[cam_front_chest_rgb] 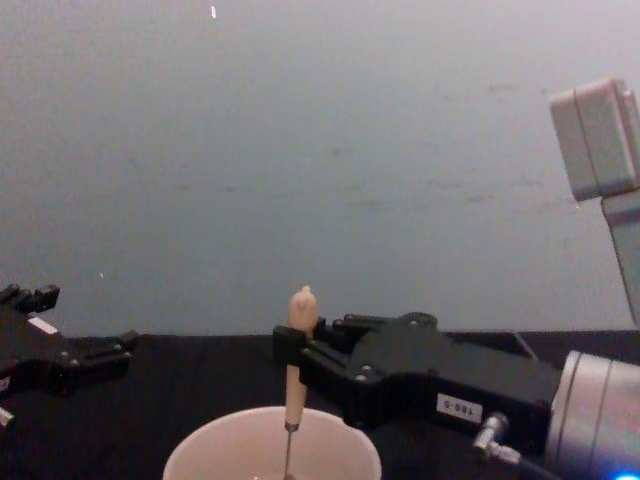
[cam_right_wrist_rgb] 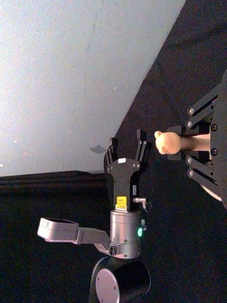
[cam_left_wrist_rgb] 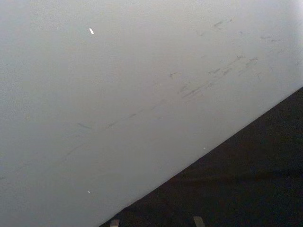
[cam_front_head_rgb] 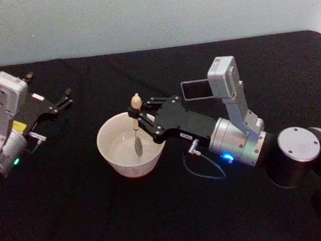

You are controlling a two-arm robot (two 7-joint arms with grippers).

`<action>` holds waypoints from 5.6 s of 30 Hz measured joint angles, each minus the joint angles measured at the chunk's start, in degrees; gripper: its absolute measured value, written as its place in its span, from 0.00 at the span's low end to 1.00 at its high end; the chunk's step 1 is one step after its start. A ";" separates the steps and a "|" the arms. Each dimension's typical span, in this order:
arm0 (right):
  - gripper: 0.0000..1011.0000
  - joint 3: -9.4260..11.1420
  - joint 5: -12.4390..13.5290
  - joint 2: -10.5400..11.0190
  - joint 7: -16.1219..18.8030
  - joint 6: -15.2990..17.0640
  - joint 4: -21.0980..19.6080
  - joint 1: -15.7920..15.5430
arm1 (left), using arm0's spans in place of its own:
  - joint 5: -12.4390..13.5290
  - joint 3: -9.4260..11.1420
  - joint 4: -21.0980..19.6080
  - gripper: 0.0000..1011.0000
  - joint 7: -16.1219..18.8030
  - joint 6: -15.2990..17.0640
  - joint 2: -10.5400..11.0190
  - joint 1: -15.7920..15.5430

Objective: Pick up the stirring spoon with one hand, stir inside the cup, then place it back in its original position.

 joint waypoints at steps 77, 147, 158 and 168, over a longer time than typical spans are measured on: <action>0.17 0.15 1.92 3.95 0.87 2.74 -5.49 -4.24 | 0.00 0.00 0.00 0.99 0.00 0.00 0.00 0.00; 0.17 1.01 0.40 1.46 -0.63 2.78 -3.45 -3.01 | 0.00 0.00 0.00 0.99 0.00 0.00 0.00 0.00; 0.17 -0.75 -0.25 -0.60 -0.48 2.40 -0.94 -1.13 | 0.00 0.00 0.00 0.99 0.00 0.00 0.00 0.00; 0.17 -0.57 -1.05 -2.46 -1.82 1.57 1.53 0.37 | 0.00 0.00 0.00 0.99 0.00 0.00 0.00 0.00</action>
